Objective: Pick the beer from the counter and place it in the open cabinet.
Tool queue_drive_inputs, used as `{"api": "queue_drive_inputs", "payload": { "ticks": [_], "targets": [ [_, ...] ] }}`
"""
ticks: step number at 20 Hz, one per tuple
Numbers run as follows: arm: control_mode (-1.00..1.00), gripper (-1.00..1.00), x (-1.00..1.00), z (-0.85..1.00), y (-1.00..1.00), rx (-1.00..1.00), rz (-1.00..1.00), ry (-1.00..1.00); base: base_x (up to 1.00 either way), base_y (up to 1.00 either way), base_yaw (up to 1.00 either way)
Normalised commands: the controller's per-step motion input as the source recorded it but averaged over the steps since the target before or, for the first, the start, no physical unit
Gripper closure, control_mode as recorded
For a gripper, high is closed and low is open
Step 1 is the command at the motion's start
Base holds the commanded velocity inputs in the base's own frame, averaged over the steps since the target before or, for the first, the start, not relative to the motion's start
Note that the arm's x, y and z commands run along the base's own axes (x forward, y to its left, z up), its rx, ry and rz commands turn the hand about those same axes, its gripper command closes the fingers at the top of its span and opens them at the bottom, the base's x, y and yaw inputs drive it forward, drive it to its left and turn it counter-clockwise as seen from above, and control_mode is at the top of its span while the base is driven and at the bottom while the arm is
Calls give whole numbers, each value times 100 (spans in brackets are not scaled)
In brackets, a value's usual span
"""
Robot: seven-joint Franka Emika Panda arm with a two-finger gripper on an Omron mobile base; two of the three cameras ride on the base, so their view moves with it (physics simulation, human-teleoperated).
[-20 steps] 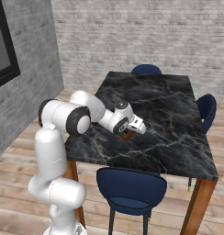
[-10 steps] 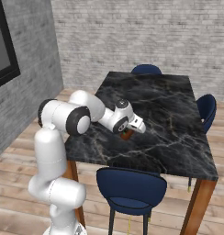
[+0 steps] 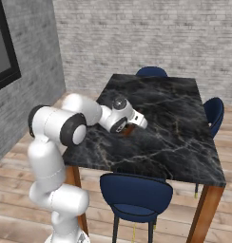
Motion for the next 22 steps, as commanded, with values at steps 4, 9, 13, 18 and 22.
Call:
{"api": "queue_drive_inputs", "payload": {
  "ticks": [4, 9, 13, 18, 22],
  "targets": [
    [-100, 100, -22, 84, 40, -10, 11, -22, 0, 0, 0],
    [-100, 100, -41, 73, 39, -13, 14, -22, 0, 0, 0],
    [-100, 100, -67, 83, 29, -12, 18, -19, 0, 0, 0],
    [-100, 100, -67, 86, 26, -12, 22, -18, 0, 0, 0],
    [-100, 100, -67, 74, 22, -11, 25, -9, 0, 0, 0]
  ]
}}
